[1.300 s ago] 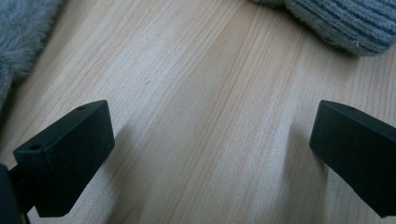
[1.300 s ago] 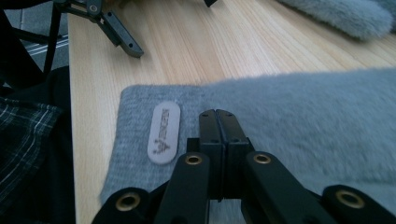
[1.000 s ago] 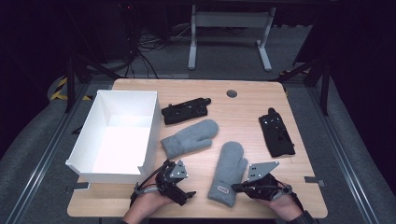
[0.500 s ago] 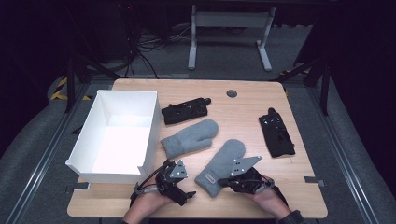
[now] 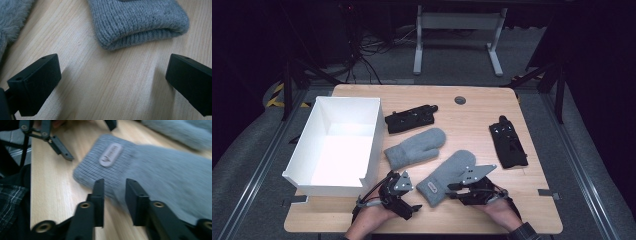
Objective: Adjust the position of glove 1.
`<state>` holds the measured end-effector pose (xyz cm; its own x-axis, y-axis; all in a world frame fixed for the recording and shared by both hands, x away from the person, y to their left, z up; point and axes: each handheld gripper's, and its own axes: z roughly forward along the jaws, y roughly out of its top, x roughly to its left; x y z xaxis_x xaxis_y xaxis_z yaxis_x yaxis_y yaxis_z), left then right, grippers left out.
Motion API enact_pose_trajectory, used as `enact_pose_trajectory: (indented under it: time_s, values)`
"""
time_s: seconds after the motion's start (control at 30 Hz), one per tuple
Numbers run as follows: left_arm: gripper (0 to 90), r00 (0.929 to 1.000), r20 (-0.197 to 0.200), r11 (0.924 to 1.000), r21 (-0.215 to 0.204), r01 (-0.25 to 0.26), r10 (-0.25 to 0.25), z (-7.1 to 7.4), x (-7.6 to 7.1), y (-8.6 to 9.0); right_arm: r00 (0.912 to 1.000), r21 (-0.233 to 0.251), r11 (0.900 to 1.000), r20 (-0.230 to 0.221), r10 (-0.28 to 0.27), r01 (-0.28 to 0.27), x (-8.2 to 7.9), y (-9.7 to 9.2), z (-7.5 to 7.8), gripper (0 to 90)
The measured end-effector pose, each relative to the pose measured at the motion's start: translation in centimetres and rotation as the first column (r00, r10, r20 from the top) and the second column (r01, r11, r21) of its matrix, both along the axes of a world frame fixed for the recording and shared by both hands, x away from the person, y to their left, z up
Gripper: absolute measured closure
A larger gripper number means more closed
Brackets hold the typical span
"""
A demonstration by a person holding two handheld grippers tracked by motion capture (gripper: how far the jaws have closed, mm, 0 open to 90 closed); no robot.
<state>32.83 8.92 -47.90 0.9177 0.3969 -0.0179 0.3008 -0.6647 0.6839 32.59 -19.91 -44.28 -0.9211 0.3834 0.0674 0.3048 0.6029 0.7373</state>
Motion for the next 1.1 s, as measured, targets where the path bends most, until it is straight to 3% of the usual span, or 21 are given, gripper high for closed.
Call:
enact_pose_trajectory:
  time_s: [0.13, 0.23, 0.33, 0.57, 0.77, 0.9, 0.97, 1.1]
  values:
    - [0.4, 0.9999, -0.003, 0.9999, -0.002, -0.013, 0.013, 0.0, -0.1, -0.1, 0.9976, 0.01, 0.9977, 0.015, -0.068, 0.067, -0.4, -2.4, 0.1, 44.9]
    - [0.4, 0.9999, 0.001, 0.9999, -0.004, -0.016, 0.016, 0.0, -0.1, -0.1, 0.9933, -0.005, 0.9935, 0.023, -0.113, 0.113, -0.8, -3.9, -0.1, 38.4]
    - [0.3, 0.9999, 0.002, 0.9998, -0.006, -0.017, 0.017, 0.0, -0.1, -0.1, 0.9882, -0.021, 0.9882, 0.027, -0.151, 0.151, -0.8, -5.5, -0.3, 37.4]
    - [0.3, 0.9998, 0.003, 0.9998, -0.007, -0.018, 0.018, 0.0, -0.1, -0.1, 0.9658, -0.047, 0.9672, 0.083, -0.245, 0.25, -1.1, -8.9, -1.2, 23.7]
    - [0.2, 0.9998, 0.003, 0.9998, -0.006, -0.017, 0.017, 0.0, -0.1, -0.1, 0.9381, -0.054, 0.9392, 0.094, -0.333, 0.339, -1.1, -11.2, -1.8, 17.3]
    - [0.2, 0.9997, 0.004, 0.9997, -0.005, -0.024, 0.024, 0.0, -0.1, -0.2, 0.9355, -0.076, 0.9332, 0.07, -0.346, 0.351, -0.8, -11.6, -2.5, 12.4]
    - [0.3, 0.9995, -0.002, 0.9995, 0.0, -0.031, 0.031, 0.0, -0.1, -0.3, 0.9342, -0.067, 0.9331, 0.079, -0.348, 0.353, -0.7, -11.5, -2.8, 6.4]
    - [0.6, 0.9984, -0.027, 0.9987, 0.011, -0.05, 0.05, 0.4, 0.0, -0.5, 0.9384, -0.067, 0.9372, 0.075, -0.337, 0.342, -0.7, -11.5, -2.8, 5.5]
